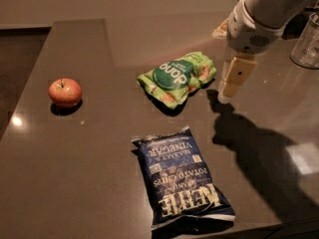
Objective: Move green rice chip bag near blue chip bag
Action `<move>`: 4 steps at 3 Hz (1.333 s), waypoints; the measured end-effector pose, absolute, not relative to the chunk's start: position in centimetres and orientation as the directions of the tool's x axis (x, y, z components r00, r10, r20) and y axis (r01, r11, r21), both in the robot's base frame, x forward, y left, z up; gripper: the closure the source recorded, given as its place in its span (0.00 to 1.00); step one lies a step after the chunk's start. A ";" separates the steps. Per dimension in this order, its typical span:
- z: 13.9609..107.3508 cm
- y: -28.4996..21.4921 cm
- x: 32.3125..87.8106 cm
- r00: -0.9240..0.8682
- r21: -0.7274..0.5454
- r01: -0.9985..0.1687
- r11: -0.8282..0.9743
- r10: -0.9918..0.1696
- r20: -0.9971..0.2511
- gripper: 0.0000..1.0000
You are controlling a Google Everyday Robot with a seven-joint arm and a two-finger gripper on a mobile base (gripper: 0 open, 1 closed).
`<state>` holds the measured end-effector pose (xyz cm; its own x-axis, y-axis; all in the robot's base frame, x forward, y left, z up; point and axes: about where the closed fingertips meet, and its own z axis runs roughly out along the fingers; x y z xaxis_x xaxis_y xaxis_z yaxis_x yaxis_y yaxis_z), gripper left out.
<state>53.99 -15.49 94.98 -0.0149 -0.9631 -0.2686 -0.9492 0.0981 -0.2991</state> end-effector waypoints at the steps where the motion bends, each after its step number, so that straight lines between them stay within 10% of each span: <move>1: 93.1 -12.2 58.8 0.088 -0.294 -0.956 0.000 -0.954 -0.288 0.00; 4: 88.3 -9.9 63.9 0.201 -0.249 -0.958 -0.143 -0.953 -0.227 0.06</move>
Offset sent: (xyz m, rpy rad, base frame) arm 0.1025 0.0628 -0.0488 0.0008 0.0145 0.2437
